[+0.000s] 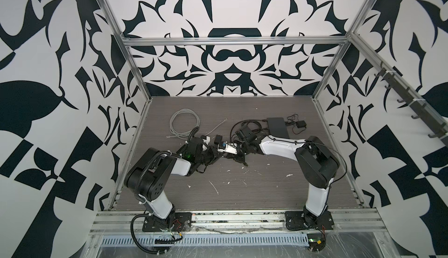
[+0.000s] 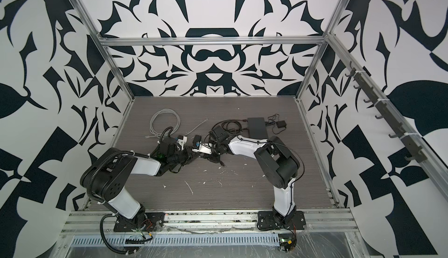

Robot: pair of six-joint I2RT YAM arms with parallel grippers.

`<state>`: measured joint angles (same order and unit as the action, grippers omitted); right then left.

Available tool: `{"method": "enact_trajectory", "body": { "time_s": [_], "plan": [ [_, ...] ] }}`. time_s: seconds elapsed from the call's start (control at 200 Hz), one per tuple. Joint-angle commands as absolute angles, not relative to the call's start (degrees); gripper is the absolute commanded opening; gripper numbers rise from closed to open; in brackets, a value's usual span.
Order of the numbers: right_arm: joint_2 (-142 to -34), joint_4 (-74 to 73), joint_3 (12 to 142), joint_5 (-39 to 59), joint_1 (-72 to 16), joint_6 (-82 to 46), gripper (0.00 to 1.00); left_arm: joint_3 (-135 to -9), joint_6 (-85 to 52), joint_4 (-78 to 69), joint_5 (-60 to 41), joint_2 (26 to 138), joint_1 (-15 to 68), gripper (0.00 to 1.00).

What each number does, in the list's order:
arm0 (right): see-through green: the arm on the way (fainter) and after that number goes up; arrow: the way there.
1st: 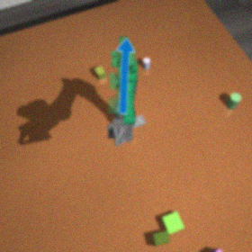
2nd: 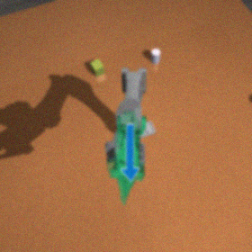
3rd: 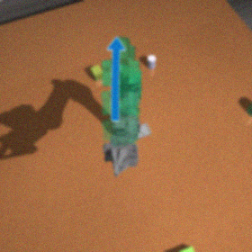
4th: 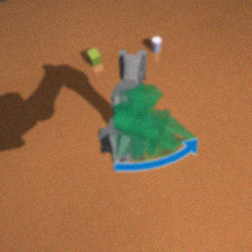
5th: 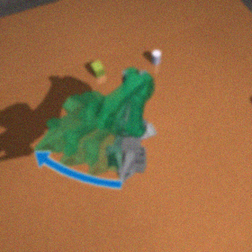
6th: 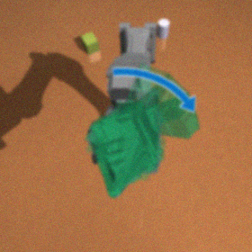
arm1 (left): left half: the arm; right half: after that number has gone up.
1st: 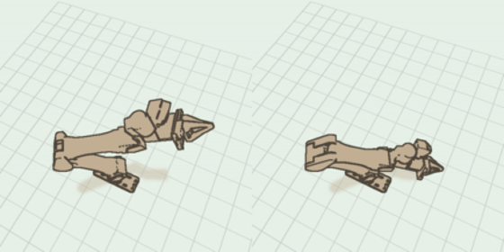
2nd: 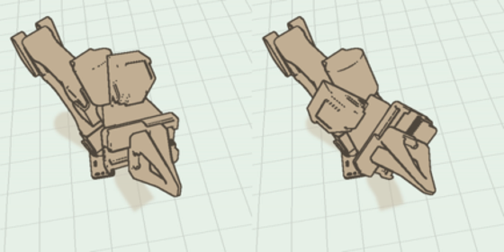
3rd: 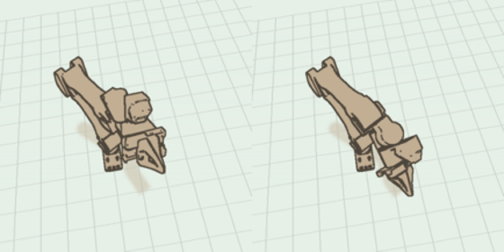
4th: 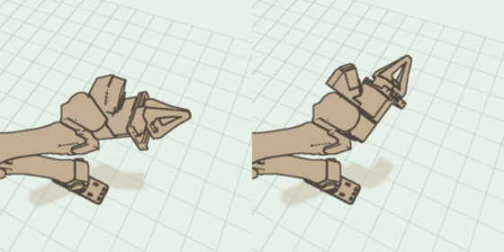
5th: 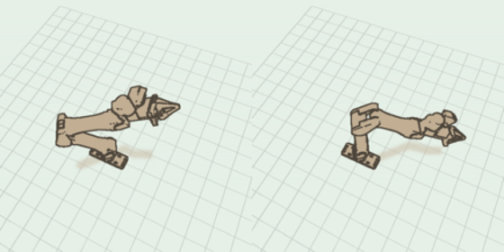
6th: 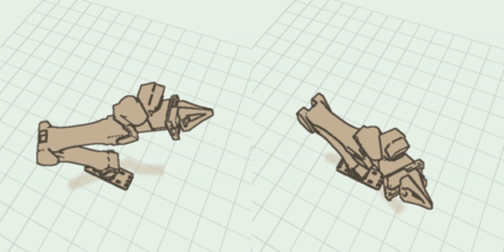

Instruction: Insert the plug into the switch port

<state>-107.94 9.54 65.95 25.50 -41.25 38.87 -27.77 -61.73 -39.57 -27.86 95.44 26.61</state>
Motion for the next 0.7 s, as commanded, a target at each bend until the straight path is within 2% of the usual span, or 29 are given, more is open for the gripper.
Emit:
{"method": "enact_trajectory", "body": {
  "time_s": [0.0, 0.225, 0.695],
  "plan": [
    [-107.0, 7.8, 66.0, 26.4, -40.9, 37.7, 0.0, -27.1, -62.8, -41.2, -28.7, 96.3, 26.8, 0.32],
    [-107.0, 7.1, 65.6, 26.2, -40.5, 37.3, 0.0, -27.0, -62.8, -41.4, -28.6, 96.9, 27.2, 0.32],
    [-108.2, 6.5, 65.7, 25.4, -40.1, 36.6, 0.0, -26.7, -63.3, -42.6, -29.3, 97.3, 27.2, 0.23]
  ]
}}
